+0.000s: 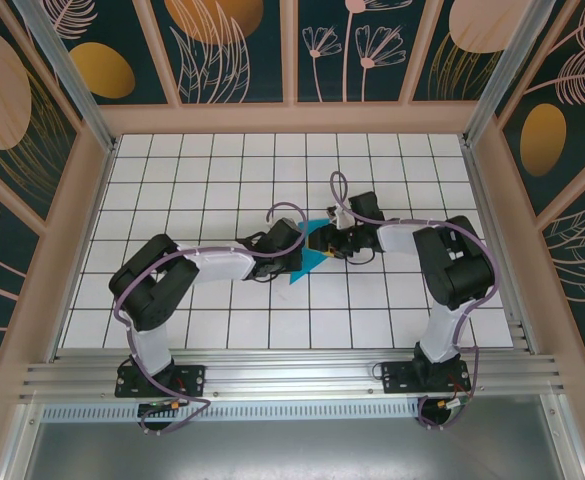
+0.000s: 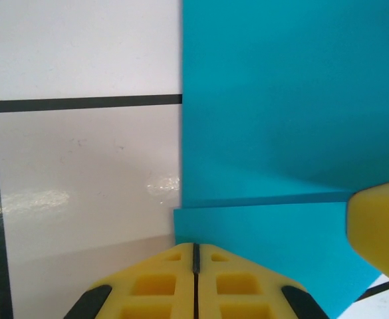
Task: Fold a paper plane with a square sheet of paper (pick it up from the middle)
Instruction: Fourth fold the wing at the center of the table.
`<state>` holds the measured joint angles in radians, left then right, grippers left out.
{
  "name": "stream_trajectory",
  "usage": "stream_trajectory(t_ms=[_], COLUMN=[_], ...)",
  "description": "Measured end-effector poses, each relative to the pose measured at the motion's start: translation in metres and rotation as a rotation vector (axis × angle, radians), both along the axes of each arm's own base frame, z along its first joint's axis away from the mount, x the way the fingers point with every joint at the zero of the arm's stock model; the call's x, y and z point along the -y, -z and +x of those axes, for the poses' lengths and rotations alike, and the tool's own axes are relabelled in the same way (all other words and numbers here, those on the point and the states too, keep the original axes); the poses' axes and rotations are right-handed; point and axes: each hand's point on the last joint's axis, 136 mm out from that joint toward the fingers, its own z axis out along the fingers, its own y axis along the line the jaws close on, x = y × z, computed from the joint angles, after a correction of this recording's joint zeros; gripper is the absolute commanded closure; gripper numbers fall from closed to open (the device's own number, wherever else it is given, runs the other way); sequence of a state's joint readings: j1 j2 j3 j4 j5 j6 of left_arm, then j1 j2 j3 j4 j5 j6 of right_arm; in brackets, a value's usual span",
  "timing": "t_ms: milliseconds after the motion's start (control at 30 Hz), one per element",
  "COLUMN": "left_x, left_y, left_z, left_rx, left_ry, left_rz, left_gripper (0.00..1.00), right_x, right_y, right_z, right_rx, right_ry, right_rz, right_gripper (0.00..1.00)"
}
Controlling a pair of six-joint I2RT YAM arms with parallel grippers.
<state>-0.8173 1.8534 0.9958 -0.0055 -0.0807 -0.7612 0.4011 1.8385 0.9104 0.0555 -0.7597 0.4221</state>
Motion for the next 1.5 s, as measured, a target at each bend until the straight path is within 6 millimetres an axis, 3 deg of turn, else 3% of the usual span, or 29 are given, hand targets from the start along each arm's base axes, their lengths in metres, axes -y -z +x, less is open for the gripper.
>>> stream_trajectory(t_ms=[300,467,600,700,900,1267,1500], left_x=[0.000,0.003,0.008,0.014,0.022,0.006,0.003], left_y=[0.000,-0.005,-0.021,-0.028,-0.021,0.000,0.001], left_z=[0.001,-0.001,-0.006,-0.017,-0.032,-0.030,-0.029], left_rx=[0.006,0.015,0.056,0.079,0.091,0.100,0.116], left_ry=[0.005,0.041,0.089,0.129,0.174,0.132,0.121], left_rz=[0.004,0.002,-0.018,-0.023,0.018,0.135,0.171], left_gripper=[0.84,0.70,0.59,0.56,0.56,0.58,0.59], right_x=[0.000,0.000,-0.001,-0.001,-0.001,-0.010,-0.013], right_y=[0.011,0.011,0.009,0.009,0.009,0.001,-0.002], right_z=[0.001,0.000,0.002,0.002,0.002,0.006,0.008], right_rx=[-0.027,-0.042,-0.047,-0.062,-0.089,-0.103,-0.118], right_ry=[-0.021,-0.017,-0.006,0.006,0.026,0.037,0.050], right_rz=[-0.024,-0.029,-0.027,-0.025,-0.021,-0.013,-0.020], right_gripper=[0.75,0.86,0.87,0.87,0.87,0.87,0.87])
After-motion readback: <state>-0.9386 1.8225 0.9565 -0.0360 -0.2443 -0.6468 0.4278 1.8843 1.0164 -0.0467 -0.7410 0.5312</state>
